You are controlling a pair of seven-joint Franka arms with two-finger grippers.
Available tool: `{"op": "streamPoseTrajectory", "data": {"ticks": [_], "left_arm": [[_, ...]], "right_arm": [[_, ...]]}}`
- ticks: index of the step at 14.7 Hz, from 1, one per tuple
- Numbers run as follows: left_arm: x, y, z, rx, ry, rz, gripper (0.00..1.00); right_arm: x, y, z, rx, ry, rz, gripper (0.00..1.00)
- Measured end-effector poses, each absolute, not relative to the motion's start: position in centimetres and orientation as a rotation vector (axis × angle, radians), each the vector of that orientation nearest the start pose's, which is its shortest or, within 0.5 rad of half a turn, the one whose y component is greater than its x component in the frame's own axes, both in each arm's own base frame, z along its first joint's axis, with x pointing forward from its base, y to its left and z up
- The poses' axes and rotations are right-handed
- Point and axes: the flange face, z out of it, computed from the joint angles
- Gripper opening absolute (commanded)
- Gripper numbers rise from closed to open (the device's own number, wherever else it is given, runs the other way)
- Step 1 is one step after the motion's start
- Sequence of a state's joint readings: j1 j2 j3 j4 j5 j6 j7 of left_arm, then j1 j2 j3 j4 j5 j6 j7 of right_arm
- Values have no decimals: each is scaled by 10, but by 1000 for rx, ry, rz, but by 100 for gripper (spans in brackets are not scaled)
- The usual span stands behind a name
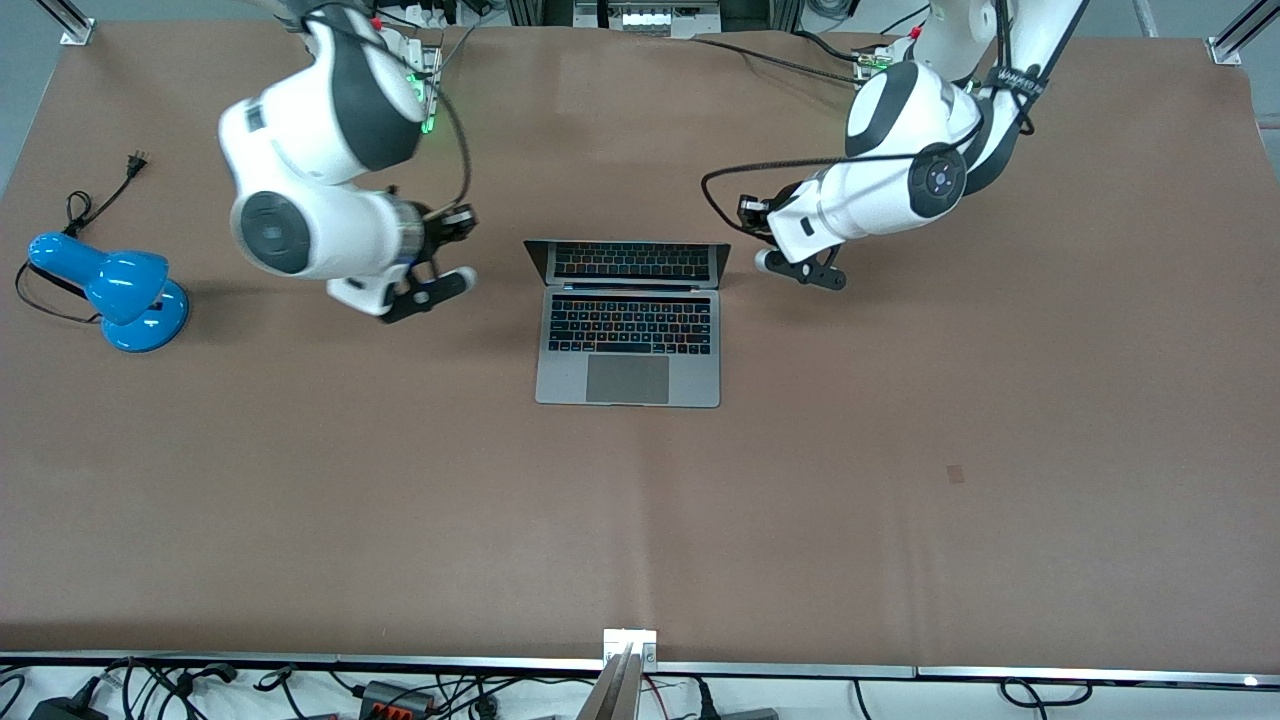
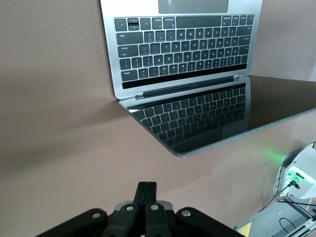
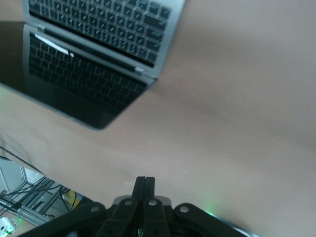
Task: Close laptop with both arms from behind
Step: 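Move the right gripper and the left gripper toward the laptop screen's back, then push the screen back with the right gripper while the left gripper pushes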
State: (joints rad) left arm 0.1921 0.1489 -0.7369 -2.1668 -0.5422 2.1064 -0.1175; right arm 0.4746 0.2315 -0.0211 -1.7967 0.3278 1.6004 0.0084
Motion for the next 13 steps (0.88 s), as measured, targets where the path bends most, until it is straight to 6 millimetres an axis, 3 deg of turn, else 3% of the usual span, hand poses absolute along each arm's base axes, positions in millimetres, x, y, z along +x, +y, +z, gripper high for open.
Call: {"op": "streamPoseTrajectory", "data": {"ticks": [2,4,8,13], "left_arm": [[450,-297,325,-3543,165,639,0],[451,-302,314,-3553,149,641,0],[455,-305,303,-3570,114,641,0],[462,-309,302,-3593,103,609,0]], "right_arm": [[478,316,394,-2830,-511,742,0],[463,337,390,-2851,-506,767,0],[466,338,374,-2863,-480,776,0],[471,342,358,-2870,-468,762,0]]}}
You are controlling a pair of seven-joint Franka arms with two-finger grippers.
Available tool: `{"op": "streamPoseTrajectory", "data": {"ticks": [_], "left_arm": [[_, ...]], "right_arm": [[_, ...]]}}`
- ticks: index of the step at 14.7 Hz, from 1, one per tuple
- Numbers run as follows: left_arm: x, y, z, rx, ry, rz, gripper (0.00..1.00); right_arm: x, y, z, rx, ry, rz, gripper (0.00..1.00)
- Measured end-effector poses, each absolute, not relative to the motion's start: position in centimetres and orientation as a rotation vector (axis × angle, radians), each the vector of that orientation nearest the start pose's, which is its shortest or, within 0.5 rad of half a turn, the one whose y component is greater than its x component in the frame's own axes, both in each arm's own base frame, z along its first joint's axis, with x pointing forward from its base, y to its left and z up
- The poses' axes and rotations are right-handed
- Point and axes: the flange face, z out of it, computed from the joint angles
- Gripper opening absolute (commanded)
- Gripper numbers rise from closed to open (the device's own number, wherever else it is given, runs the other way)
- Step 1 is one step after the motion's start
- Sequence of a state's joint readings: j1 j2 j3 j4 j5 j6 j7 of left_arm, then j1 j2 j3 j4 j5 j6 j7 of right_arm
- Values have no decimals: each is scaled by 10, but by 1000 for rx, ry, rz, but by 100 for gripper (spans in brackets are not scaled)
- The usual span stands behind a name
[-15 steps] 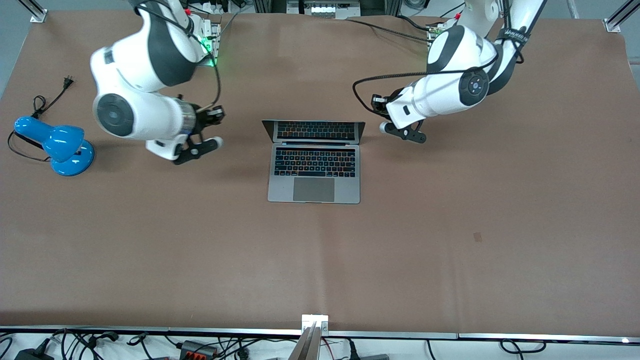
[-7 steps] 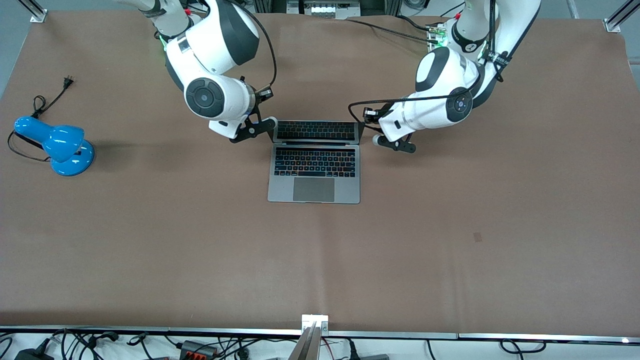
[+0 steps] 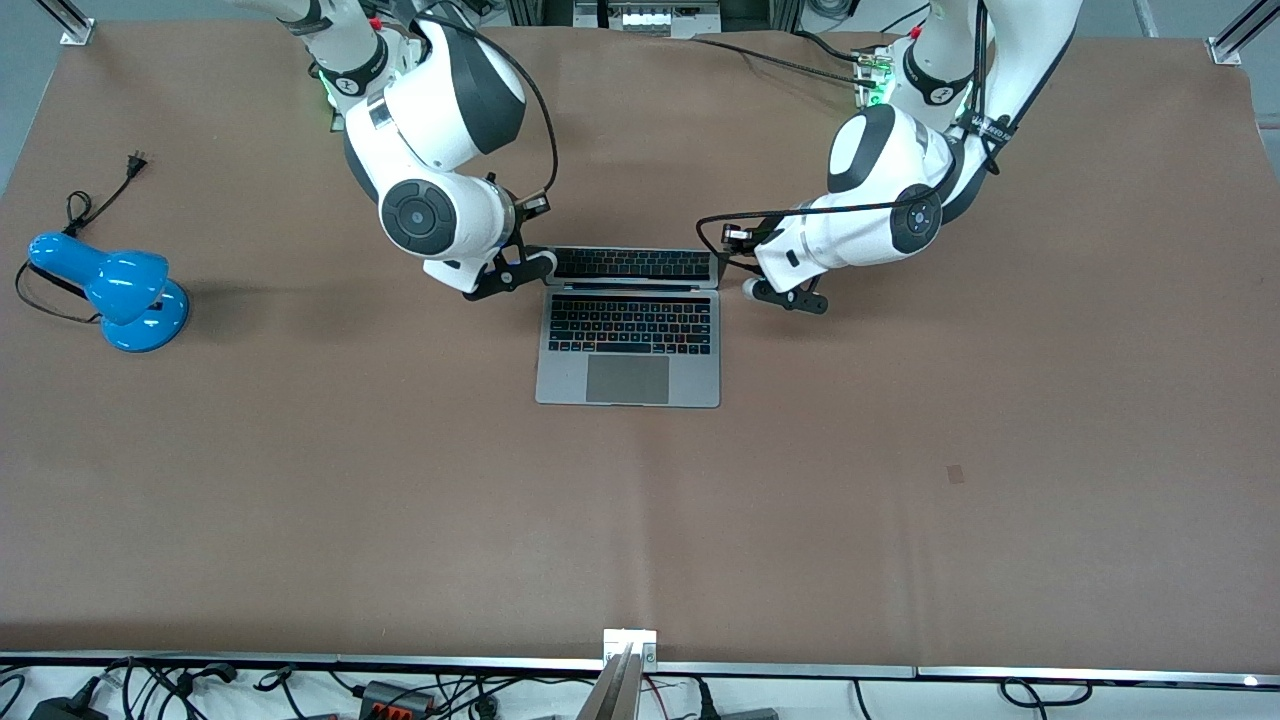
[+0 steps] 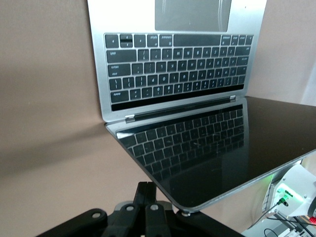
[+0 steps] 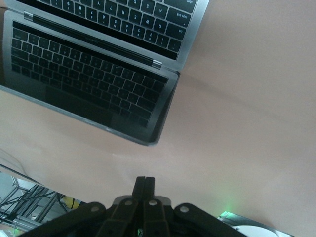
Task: Close laptop with both arms from behind
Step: 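Push the screen back with the right gripper while the left gripper pushes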
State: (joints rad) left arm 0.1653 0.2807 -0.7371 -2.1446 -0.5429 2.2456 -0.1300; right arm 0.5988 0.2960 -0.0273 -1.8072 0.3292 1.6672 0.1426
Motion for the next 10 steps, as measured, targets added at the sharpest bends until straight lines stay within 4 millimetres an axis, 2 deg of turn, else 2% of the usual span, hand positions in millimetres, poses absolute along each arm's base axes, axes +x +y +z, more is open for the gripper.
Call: {"op": "streamPoseTrajectory", "data": {"ticks": [4,8,10], "left_arm": [[461,-321,294,2586,-80,-432,0],[468,-325,299,2574,-79,-414,0],[473,-326,301,2564,-73,-408,0]], "right_arm": [[476,346,357,-2875,-462,694,0],[479,368,346,-2886,-456,615,0],[487,376,342,-2887,-456,593,0]]}}
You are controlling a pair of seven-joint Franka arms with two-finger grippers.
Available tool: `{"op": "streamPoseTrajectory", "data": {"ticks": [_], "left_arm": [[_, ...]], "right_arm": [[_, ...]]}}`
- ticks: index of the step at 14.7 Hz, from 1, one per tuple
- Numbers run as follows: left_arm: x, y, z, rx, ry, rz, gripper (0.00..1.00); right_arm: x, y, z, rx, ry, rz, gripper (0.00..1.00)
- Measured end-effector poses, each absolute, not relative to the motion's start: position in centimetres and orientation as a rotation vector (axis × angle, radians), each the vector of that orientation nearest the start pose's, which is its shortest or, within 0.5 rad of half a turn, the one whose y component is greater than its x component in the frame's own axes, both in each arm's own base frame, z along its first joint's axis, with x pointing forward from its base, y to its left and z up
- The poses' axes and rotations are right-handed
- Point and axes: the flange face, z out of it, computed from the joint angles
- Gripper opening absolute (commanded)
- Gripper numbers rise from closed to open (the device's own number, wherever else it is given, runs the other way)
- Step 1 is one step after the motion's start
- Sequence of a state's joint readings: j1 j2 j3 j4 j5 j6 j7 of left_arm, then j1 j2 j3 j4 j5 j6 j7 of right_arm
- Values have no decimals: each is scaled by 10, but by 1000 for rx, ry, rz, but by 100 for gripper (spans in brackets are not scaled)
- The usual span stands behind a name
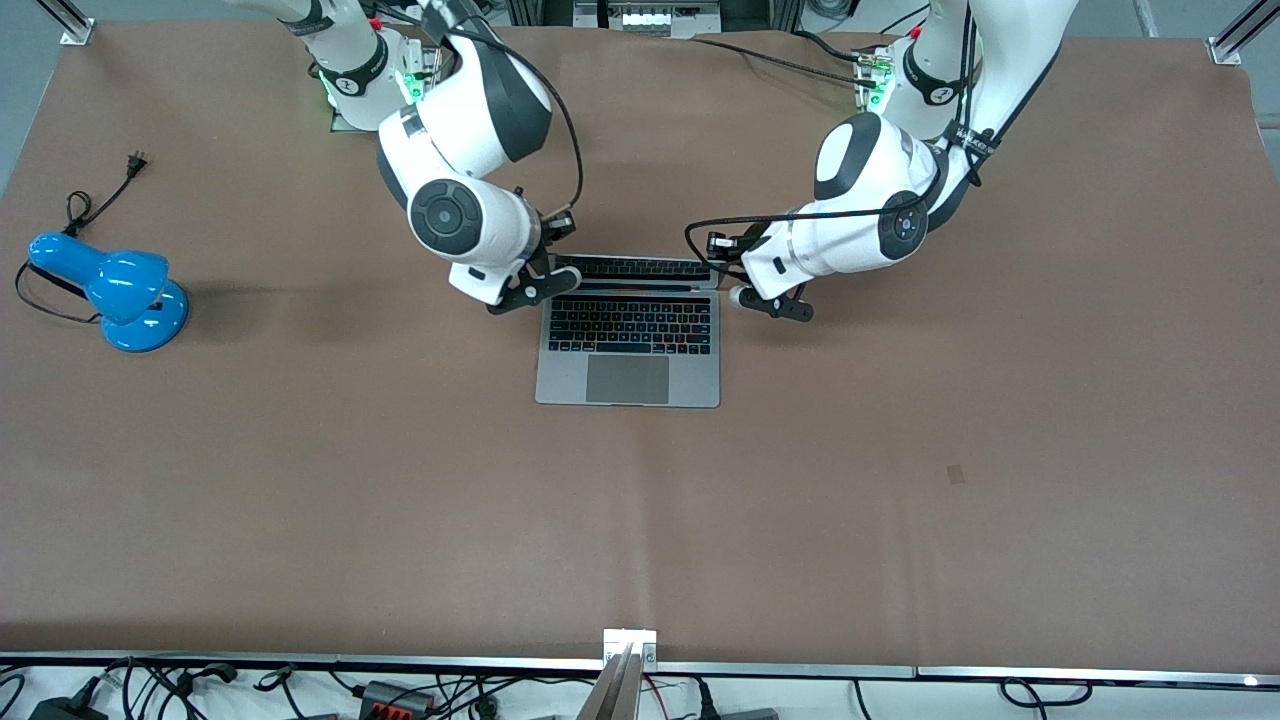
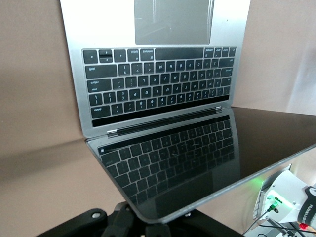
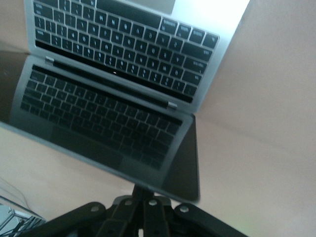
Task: Close laptop with both arms from behind
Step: 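Push the screen back with the right gripper while the left gripper pushes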
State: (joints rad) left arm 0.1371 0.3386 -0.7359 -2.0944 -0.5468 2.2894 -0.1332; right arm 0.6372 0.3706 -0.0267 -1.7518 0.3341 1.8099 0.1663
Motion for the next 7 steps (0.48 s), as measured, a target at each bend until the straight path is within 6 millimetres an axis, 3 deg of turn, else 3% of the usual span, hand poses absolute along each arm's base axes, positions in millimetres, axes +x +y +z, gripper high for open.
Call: {"op": "streamPoseTrajectory", "data": {"ticks": [7], "left_arm": [[492,-325,287,2526,-28,-405,0]], "right_arm": [[519,389,331,-2891,-435,531,0]]}}
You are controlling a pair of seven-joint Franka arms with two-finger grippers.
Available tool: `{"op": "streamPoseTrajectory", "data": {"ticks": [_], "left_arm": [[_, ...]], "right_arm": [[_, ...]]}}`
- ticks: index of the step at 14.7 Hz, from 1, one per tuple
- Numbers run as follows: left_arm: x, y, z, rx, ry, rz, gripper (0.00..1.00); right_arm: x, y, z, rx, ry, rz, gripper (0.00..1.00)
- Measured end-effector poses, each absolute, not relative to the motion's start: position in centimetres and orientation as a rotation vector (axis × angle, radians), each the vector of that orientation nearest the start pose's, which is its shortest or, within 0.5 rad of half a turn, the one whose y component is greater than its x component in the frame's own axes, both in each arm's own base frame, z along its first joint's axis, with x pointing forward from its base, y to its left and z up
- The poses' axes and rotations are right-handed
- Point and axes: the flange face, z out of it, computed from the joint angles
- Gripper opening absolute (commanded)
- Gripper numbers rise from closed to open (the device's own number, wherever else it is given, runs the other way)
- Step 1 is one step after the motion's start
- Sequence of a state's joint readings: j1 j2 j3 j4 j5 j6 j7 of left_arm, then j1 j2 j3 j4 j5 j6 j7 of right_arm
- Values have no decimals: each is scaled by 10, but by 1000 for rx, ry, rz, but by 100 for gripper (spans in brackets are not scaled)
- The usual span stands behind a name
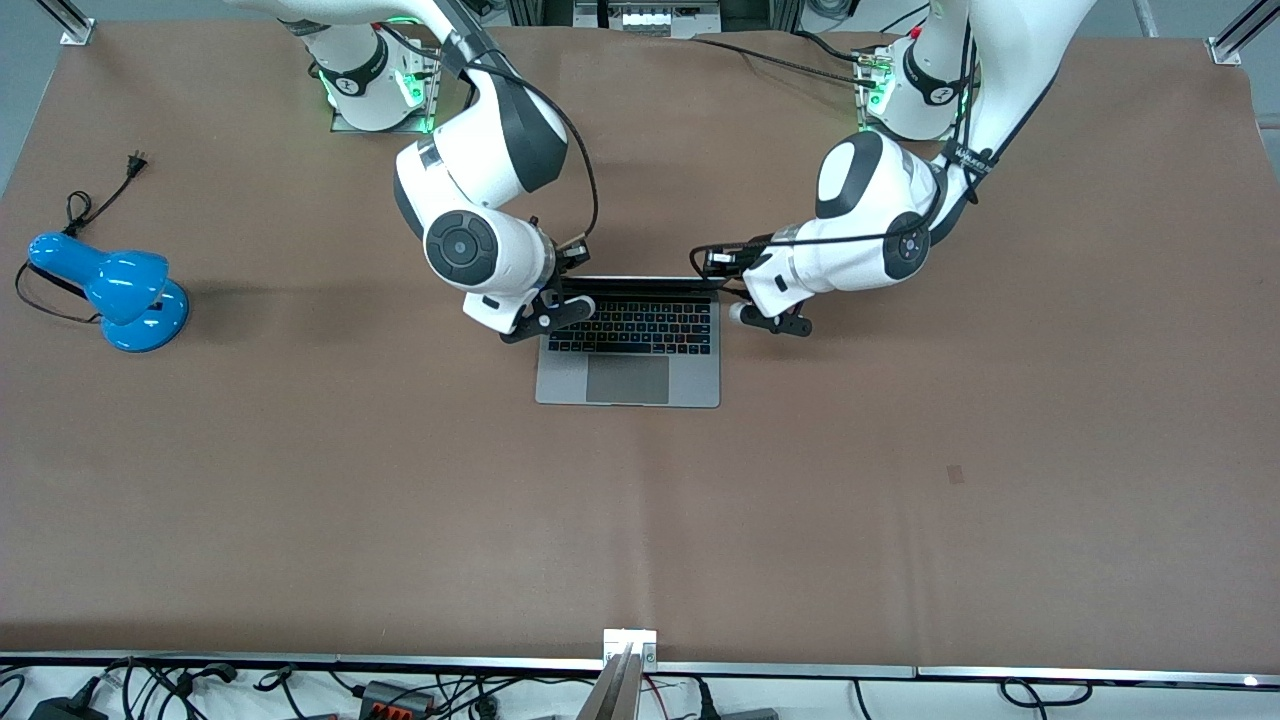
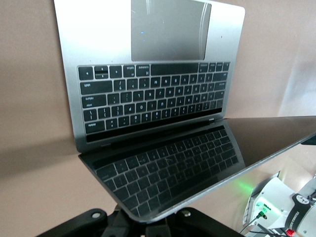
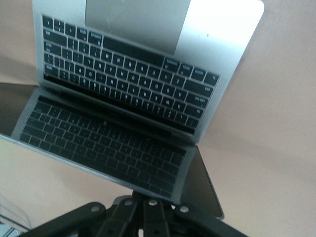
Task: Close laptop with both arms from behind
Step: 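Push the screen back with the right gripper while the left gripper pushes, then press the lid down flat with both grippers onto the keyboard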
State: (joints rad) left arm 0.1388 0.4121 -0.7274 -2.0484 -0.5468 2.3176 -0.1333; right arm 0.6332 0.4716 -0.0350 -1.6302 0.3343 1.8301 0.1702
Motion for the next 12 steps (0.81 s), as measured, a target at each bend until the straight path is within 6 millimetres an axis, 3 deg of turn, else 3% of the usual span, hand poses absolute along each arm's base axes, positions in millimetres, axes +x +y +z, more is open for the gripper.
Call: {"op": "streamPoseTrajectory", "data": {"ticks": [5,12], "left_arm": [[502,-324,277,2508,3,-398,0],[520,-316,255,2498,36,-386,0]], "right_arm": [[538,391,314,-2904,-412,481,0],[558,391,271,-2933,-377,383,0]]}}
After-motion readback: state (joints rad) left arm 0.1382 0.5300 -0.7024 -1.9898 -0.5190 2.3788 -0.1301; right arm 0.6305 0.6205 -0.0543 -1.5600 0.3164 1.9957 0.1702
